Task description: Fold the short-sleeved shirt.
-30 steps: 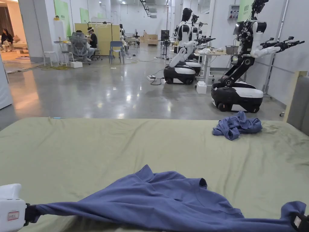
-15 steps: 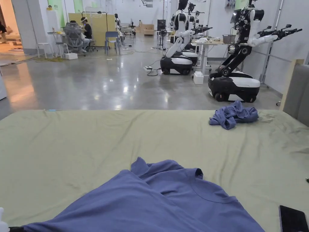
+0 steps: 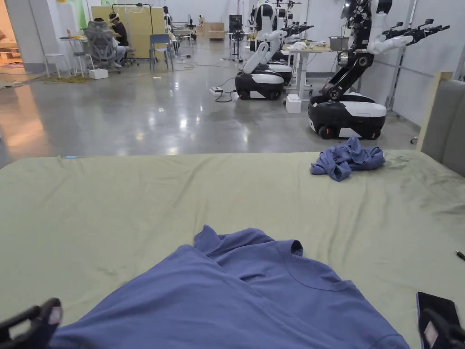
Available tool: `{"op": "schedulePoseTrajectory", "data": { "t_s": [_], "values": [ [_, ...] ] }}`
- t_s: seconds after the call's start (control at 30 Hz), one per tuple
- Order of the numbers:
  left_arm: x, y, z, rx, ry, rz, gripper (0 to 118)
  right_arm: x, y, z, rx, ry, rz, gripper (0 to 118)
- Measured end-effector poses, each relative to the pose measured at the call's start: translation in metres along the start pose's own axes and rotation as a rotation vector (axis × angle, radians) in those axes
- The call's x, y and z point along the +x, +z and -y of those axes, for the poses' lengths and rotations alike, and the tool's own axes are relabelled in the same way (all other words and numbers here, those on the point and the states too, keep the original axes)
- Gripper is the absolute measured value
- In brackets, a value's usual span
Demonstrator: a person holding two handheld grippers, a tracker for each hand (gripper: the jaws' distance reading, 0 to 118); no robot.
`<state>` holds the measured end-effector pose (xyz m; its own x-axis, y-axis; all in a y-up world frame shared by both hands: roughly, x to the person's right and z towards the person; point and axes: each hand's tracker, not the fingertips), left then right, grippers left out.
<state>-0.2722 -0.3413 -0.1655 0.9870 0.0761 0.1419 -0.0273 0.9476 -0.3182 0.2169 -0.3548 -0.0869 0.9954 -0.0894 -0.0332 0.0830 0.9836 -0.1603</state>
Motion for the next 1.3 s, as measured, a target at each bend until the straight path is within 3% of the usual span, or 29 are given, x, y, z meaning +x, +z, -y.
{"op": "schedulePoseTrajectory", "data": {
  "t_s": [0.07, 0.1, 0.13, 0.17, 0.2, 0.23, 0.3, 0.33, 0.7, 0.77, 0.83, 0.9, 1.0, 1.03, 1.1, 1.23, 1.3],
  "values": [
    [0.025, 0.013, 0.017, 0.023, 0.009, 0.042, 95, -0.025, 0.008, 0.007, -0.041, -0.033, -0.090, 105],
    [0.037, 0.017, 0.026, 0.040, 0.009, 0.043, 91, -0.040, 0.007, 0.010, -0.055, -0.046, -0.122, 92],
    [0.039, 0.017, 0.040, 0.037, 0.017, 0.035, 68, -0.050, 0.009, 0.015, -0.072, -0.040, -0.111, 48],
    [0.043, 0.017, 0.043, 0.019, 0.020, 0.048, 29, -0.059, 0.011, 0.021, -0.076, -0.029, -0.083, 8],
    [0.051, 0.016, 0.050, -0.001, 0.018, 0.037, 0, -0.063, 0.016, 0.028, -0.074, -0.048, -0.046, 5],
    [0.055, 0.017, 0.057, 0.008, 0.037, 0.021, 0, -0.063, 0.016, 0.031, -0.080, -0.059, -0.093, 5],
    [0.057, 0.016, 0.066, -0.036, 0.041, 0.102, 0, -0.069, 0.018, 0.036, -0.093, 0.004, -0.042, 4],
    [0.059, 0.015, 0.071, -0.042, 0.060, 0.053, 0, -0.066, 0.017, 0.036, -0.102, -0.004, -0.049, 4],
    [0.045, -0.033, 0.052, -0.144, 0.120, 0.179, 0, -0.031, 0.003, 0.041, -0.167, -0.072, -0.017, 4],
    [0.034, -0.069, 0.032, -0.176, 0.155, 0.187, 35, -0.025, 0.003, 0.045, -0.187, -0.090, -0.016, 4],
    [0.031, -0.122, 0.007, -0.243, 0.150, 0.189, 87, -0.020, 0.000, 0.048, -0.197, -0.113, -0.019, 4],
    [0.024, -0.192, -0.012, -0.321, 0.159, 0.240, 87, -0.023, -0.001, 0.049, -0.206, -0.129, -0.019, 4],
    [0.025, -0.311, -0.034, -0.498, 0.155, 0.187, 87, -0.020, -0.006, 0.053, -0.232, -0.133, -0.018, 4],
    [0.022, -0.349, -0.036, -0.548, 0.212, 0.163, 87, -0.019, -0.007, 0.054, -0.238, -0.137, -0.019, 4],
    [0.031, -0.412, -0.036, -0.636, 0.172, 0.093, 87, -0.016, -0.010, 0.056, -0.249, -0.141, -0.014, 4],
    [0.047, -0.488, -0.025, -0.731, 0.052, -0.003, 87, -0.006, -0.014, 0.059, -0.265, -0.164, -0.002, 4],
    [0.049, -0.506, -0.020, -0.766, 0.067, 0.001, 87, 0.001, -0.016, 0.061, -0.275, -0.175, 0.000, 4]
  ]
}}
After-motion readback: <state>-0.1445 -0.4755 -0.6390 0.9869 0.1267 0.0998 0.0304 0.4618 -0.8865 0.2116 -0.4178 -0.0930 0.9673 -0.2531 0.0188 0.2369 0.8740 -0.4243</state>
